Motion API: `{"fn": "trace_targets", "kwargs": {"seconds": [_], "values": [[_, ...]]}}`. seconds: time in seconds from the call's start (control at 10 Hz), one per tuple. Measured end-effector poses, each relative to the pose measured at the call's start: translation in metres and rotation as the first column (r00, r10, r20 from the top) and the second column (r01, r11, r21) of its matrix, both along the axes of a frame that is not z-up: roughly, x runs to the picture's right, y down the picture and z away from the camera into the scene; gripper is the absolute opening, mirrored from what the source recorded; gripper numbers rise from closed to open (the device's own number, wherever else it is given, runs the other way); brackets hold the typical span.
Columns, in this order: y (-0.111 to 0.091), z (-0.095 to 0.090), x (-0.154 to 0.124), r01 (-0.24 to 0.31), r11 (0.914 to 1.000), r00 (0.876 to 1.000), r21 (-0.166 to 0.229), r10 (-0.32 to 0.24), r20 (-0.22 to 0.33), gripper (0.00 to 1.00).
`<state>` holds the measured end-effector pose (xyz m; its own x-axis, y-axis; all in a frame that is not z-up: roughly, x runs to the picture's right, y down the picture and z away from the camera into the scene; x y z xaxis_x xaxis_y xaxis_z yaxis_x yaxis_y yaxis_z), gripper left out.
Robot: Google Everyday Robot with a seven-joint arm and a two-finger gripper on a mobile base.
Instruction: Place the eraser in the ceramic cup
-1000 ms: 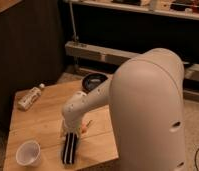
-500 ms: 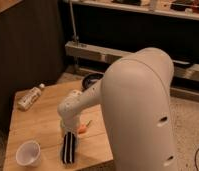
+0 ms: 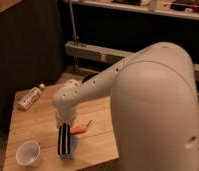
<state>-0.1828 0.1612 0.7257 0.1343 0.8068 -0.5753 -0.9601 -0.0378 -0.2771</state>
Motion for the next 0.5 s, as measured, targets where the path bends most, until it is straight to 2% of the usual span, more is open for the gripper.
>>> {"fn": "trace_targets", "kwargs": {"seconds": [0.3, 0.5], "values": [[-0.06, -0.047, -0.023, -0.006, 0.9939, 0.997, 0.11, -0.002, 0.074, 0.2], [-0.088, -0.084, -0.05, -0.015, 0.978, 0.986, 0.208, -0.02, 0.164, 0.2]]}}
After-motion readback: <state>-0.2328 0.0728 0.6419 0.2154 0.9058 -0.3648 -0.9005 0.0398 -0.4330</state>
